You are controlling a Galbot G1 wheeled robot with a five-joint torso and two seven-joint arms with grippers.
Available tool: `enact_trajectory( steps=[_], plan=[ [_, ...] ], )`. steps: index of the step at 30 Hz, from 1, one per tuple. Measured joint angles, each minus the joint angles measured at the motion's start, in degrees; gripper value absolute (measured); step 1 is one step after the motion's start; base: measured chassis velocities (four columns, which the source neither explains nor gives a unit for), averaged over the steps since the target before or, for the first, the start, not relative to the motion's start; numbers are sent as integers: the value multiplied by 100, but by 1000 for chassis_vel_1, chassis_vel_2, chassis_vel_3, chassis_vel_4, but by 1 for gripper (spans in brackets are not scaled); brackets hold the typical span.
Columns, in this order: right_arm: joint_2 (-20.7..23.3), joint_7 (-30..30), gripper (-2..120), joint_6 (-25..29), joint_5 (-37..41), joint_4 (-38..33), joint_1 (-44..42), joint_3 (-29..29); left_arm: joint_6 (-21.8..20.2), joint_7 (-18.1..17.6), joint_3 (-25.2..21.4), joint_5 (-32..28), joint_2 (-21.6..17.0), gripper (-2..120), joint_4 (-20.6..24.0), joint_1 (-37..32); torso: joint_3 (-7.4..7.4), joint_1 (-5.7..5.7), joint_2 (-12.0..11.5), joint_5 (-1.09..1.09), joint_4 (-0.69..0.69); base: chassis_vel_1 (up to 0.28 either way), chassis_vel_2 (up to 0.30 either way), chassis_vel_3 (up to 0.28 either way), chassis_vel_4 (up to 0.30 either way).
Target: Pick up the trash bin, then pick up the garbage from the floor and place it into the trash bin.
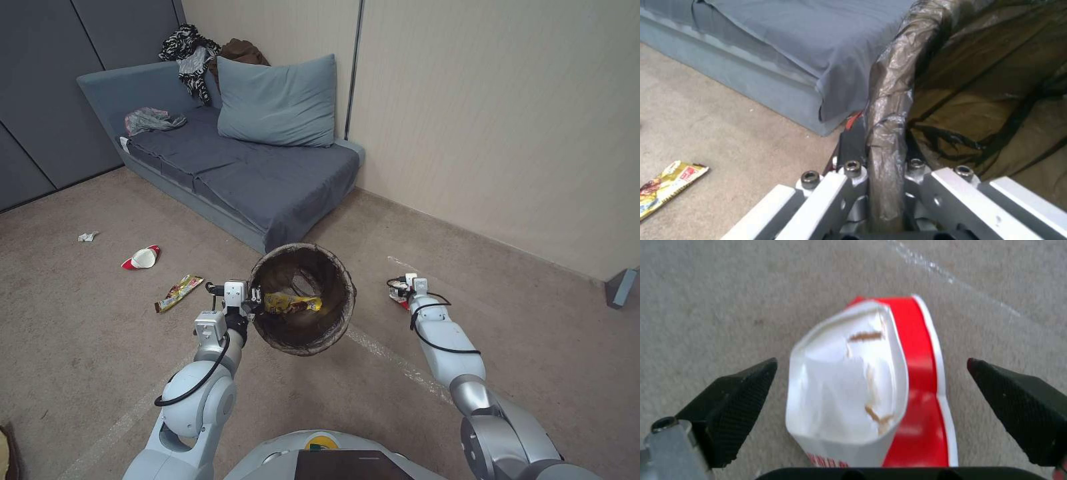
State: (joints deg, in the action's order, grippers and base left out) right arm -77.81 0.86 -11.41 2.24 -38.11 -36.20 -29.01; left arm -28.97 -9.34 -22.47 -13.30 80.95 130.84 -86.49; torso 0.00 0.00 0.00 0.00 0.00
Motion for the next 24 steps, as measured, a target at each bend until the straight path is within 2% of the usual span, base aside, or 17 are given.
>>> enact_trajectory(
  steps=[9,12,15,16,20,21,24],
  plan=[
    [-16,121,100,73,-4,304,56,-75,22,-8,23,1,13,0,-15,-6,0,0,0,0,0,0,0,0,0],
    [-25,132,96,99,-4,361,72,-78,22,-12,21,2,14,0,-15,-3,0,0,0,0,0,0,0,0,0],
    [-35,175,83,195,-4,434,92,-82,22,-14,8,2,4,0,-15,1,0,0,0,0,0,0,0,0,0],
    [-35,175,83,195,-4,434,92,-82,22,-14,8,2,4,0,-15,1,0,0,0,0,0,0,0,0,0],
    [-37,190,65,256,-4,442,103,-81,22,-18,6,0,4,0,-19,8,0,0,0,0,0,0,0,0,0],
    [-37,190,65,256,-4,442,103,-81,22,-18,6,0,4,0,-19,8,0,0,0,0,0,0,0,0,0],
    [-36,191,50,288,-4,427,97,-79,22,-20,15,0,7,0,-38,14,0,0,0,-1,1,0,0,0,0]
  ],
)
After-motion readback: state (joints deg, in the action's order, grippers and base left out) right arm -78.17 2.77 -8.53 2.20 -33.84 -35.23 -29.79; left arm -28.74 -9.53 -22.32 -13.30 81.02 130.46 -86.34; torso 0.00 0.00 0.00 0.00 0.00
